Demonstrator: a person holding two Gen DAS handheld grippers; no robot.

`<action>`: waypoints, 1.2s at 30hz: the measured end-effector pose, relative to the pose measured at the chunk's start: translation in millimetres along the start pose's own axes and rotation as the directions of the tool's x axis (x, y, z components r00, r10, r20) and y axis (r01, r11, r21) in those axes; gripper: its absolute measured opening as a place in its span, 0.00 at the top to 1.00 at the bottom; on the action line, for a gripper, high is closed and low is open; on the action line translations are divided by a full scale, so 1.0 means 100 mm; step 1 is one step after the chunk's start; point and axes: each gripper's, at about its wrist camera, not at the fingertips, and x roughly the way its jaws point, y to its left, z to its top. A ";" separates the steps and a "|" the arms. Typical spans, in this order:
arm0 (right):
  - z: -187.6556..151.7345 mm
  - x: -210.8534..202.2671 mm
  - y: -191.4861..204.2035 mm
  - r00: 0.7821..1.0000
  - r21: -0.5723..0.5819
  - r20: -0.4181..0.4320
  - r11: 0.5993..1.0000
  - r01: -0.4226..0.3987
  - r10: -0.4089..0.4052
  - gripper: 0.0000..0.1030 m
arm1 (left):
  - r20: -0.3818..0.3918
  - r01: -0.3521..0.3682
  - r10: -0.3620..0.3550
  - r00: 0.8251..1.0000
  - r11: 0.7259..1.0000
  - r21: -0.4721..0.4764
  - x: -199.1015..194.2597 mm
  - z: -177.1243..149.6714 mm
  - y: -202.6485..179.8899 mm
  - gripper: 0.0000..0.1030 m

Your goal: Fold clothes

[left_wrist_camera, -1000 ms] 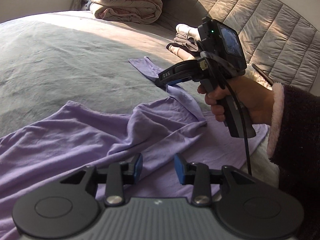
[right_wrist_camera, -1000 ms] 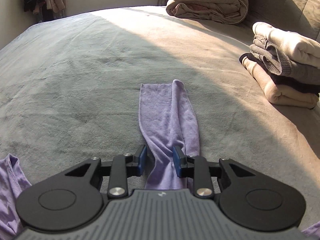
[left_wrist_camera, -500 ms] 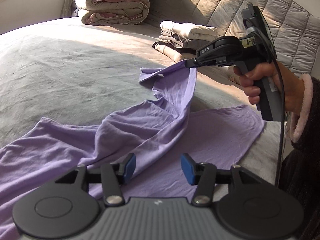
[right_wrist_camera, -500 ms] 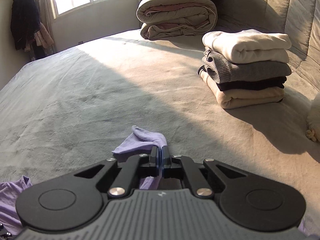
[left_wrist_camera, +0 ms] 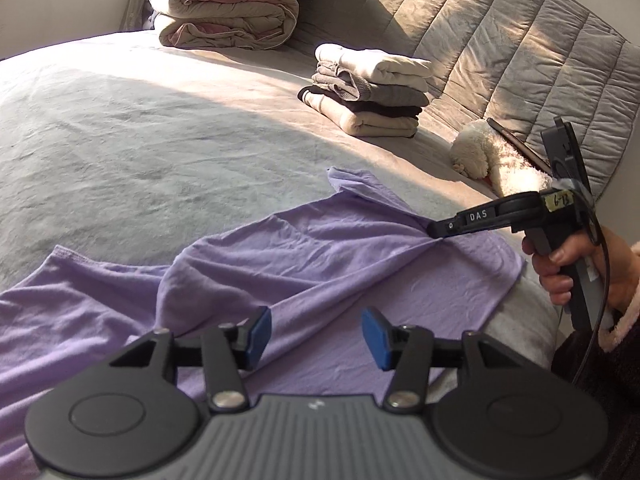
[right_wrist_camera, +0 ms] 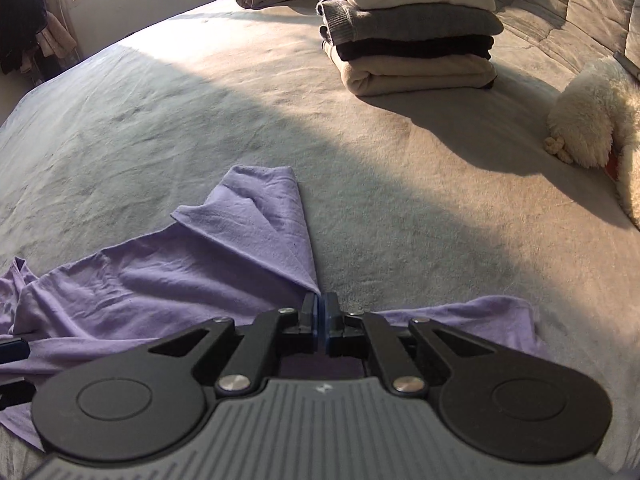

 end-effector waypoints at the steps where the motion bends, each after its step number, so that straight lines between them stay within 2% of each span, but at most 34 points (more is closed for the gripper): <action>1: -0.04 0.01 -0.02 1.000 0.005 0.008 1.000 -0.009 0.009 0.86 | -0.001 0.001 -0.001 1.000 1.000 0.004 0.01 0.01 -0.02 0.50; 4: -0.08 0.00 -0.05 0.999 0.005 0.050 1.000 -0.019 0.018 0.85 | 0.010 -0.023 0.023 1.000 0.999 0.034 0.01 0.02 -0.11 0.50; 6: -0.01 0.01 0.04 0.997 -0.041 0.061 0.998 -0.038 0.041 0.85 | 0.015 -0.027 0.026 1.000 0.999 0.043 0.07 0.02 -0.14 0.50; 8: 0.06 0.03 0.16 0.993 -0.113 0.088 0.991 -0.064 0.074 0.67 | 0.020 -0.030 0.029 0.999 0.998 0.053 0.12 0.03 -0.16 0.50; 9: 0.08 0.05 0.23 0.992 -0.146 0.099 0.987 -0.062 0.077 0.48 | 0.022 -0.032 0.031 0.999 0.998 0.057 0.14 0.03 -0.18 0.50; 13: 0.13 0.18 0.44 0.989 -0.235 0.109 0.969 -0.075 0.103 0.47 | 0.032 -0.039 0.036 0.999 0.996 0.076 0.24 0.04 -0.23 0.50; 17: 0.14 0.37 0.49 0.994 -0.267 0.097 0.963 -0.024 0.052 0.47 | 0.037 -0.050 0.047 0.998 0.994 0.093 0.32 0.04 -0.27 0.50; 21: 0.19 0.38 0.29 0.993 -0.170 0.096 0.984 -0.055 0.072 0.47 | 0.035 -0.070 0.067 0.997 0.992 0.105 0.35 0.03 -0.29 0.55; 23: 0.22 0.39 0.18 0.992 -0.115 0.096 0.991 -0.074 0.085 0.47 | 0.035 -0.080 0.077 0.996 0.991 0.111 0.37 0.02 -0.30 0.60; 26: 0.26 0.39 0.01 0.990 -0.034 0.096 0.994 -0.102 0.105 0.63 | 0.033 -0.095 0.092 0.995 0.988 0.120 0.39 0.01 -0.32 0.78; 28: 0.28 0.40 -0.10 0.988 0.021 0.097 0.992 -0.120 0.118 0.92 | 0.033 -0.105 0.102 0.994 0.986 0.126 0.41 0.00 -0.33 0.98; 29: 0.30 0.40 -0.15 0.987 0.048 0.098 0.990 -0.129 0.124 0.95 | 0.032 -0.110 0.107 0.994 0.986 0.129 0.42 0.00 -0.33 0.97; 32: 0.32 0.34 -0.30 0.976 0.147 0.123 0.969 -0.197 0.180 0.95 | 0.035 -0.124 0.121 0.992 0.983 0.136 0.43 -0.01 -0.35 0.98; 36: 0.36 0.09 -0.38 0.956 0.171 0.213 0.956 -0.240 0.201 0.95 | 0.087 -0.132 0.122 0.989 0.984 0.120 0.29 0.04 -0.37 0.98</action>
